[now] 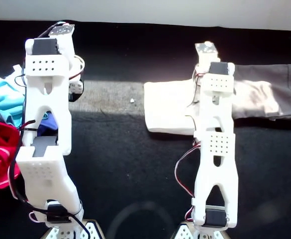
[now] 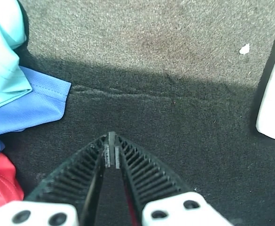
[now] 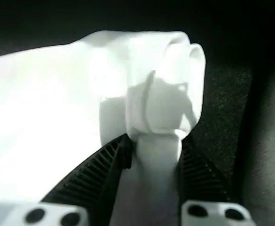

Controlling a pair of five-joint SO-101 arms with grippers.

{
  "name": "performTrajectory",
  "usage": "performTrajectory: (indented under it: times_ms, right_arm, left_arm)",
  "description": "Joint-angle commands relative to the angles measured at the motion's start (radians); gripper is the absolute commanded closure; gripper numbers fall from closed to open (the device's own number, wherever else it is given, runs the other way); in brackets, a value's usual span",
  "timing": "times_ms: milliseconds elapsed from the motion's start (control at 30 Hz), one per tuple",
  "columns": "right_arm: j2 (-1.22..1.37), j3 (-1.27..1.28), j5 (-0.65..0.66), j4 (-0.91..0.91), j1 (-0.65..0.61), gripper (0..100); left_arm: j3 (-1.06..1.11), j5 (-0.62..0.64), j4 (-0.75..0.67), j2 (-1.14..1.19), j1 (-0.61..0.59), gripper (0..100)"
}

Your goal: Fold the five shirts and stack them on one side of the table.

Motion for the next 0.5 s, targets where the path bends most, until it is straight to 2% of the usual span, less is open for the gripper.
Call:
performTrajectory:
  times_ms: [0, 233, 467]
  right_arm:
    - [0.016, 0.012, 0.026, 0.038, -0.036, 98.5]
    - [-0.038, -0.064, 0.002, 0.041, 0.005, 99.3]
    - [-0.318, -0.045, -0.006, 0.042, 0.097, 99.3]
  left_arm:
    - [-0.002, -0.003, 0.009, -0.081, -0.013, 99]
    - [-0.002, -0.006, 0.009, -0.150, -0.013, 99]
    - [-0.001, -0.006, 0.009, -0.142, -0.044, 99]
